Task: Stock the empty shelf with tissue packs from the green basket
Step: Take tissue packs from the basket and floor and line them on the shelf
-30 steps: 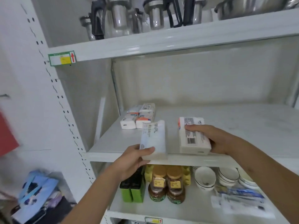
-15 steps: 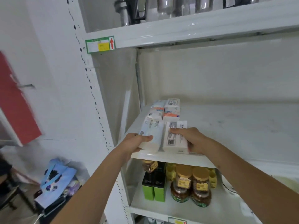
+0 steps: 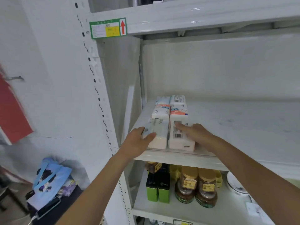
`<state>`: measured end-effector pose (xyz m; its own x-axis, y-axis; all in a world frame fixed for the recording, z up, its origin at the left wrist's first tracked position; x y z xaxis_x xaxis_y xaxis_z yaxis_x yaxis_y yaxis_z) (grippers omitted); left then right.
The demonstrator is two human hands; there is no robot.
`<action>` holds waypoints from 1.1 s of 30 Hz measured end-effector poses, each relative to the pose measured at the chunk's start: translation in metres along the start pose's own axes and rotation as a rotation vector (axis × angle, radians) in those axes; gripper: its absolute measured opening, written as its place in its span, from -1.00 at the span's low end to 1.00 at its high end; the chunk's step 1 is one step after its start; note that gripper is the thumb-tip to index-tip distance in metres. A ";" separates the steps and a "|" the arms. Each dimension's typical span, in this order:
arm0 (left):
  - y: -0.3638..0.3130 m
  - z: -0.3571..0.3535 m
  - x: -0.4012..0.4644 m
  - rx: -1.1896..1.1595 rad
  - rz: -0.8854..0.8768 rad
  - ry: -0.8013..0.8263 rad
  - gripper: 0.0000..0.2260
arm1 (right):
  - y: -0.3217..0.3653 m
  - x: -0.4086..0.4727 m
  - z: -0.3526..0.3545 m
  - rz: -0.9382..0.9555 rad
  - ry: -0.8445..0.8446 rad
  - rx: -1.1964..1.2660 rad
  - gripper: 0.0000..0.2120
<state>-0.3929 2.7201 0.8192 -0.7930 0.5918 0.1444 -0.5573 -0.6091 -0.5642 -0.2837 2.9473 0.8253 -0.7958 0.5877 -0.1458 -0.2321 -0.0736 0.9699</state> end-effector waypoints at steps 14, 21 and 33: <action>0.017 -0.041 -0.054 0.732 -0.341 -0.126 -0.24 | -0.064 -0.068 -0.005 0.607 0.105 -1.039 -0.16; 0.006 -0.045 -0.020 0.645 -0.324 -0.119 -0.24 | -0.062 -0.033 -0.004 0.602 0.123 -0.994 -0.06; 0.001 -0.068 -0.016 0.476 -0.269 -0.212 -0.27 | -0.066 -0.014 -0.002 0.657 0.072 -0.896 -0.05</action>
<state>-0.3642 2.7462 0.7607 -0.6130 0.6696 0.4194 -0.7561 -0.6512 -0.0655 -0.2584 2.9422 0.7625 -0.9361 0.1746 0.3055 -0.0500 -0.9254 0.3756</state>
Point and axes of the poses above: each hand's wrist, its own x-axis towards the middle knuckle, its own z-axis out of the back of the hand, y = z × x, the point moved 1 cm from there along x, towards the middle knuckle, and after that the axes turned 13 degrees about x, right-handed, at the moved point
